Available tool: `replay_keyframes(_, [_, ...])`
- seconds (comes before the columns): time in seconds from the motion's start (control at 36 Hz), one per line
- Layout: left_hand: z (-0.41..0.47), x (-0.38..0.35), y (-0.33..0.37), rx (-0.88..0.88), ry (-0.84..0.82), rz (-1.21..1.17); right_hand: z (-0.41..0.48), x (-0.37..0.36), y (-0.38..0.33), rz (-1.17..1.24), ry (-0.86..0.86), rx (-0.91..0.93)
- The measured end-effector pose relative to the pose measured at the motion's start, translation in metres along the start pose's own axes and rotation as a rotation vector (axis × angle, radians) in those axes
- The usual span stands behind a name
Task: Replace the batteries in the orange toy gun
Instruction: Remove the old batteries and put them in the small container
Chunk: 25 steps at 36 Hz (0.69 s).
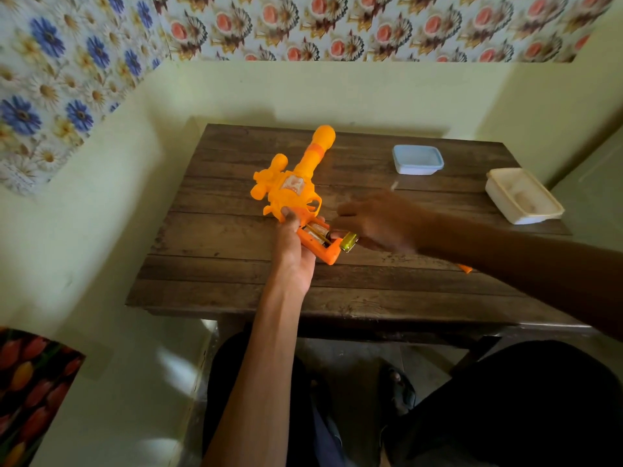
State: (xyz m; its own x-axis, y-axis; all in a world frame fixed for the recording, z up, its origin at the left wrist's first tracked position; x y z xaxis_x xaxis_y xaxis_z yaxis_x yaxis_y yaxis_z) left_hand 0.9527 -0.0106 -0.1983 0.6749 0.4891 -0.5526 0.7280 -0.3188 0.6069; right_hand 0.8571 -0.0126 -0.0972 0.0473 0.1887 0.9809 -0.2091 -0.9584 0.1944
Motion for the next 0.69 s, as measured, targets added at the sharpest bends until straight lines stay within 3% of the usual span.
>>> replay_keyframes(0.14, [-0.002,0.001,-0.003,0.014,0.006,-0.005,-0.021,-0.01,0.016,0.294,0.251,-0.341])
replay_keyframes(0.33, [0.004,-0.001,-0.003,-0.069,-0.01,0.041,-0.031,-0.022,0.022,0.536,0.504,-0.6])
replay_keyframes(0.61, [0.003,-0.009,-0.003,-0.124,-0.08,0.155,-0.029,-0.029,0.031,0.978,0.507,-0.898])
replay_keyframes(0.69, [0.004,-0.01,-0.004,-0.11,-0.109,0.155,-0.029,-0.036,0.029,1.242,0.493,-0.956])
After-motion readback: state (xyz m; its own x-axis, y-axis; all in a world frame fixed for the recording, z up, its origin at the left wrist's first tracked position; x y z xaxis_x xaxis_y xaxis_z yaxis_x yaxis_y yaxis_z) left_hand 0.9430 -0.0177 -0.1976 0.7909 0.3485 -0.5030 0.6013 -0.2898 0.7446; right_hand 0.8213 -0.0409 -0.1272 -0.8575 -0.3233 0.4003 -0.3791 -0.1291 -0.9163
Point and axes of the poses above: each hand's wrist, its own z-axis towards the middle knuckle, its own x-axis out of the back of the hand, y = z × x, the point moved 8 cm from there along z, towards the middle knuckle, and after that the axes turned 11 degrees about x, right-handed, at the moved point
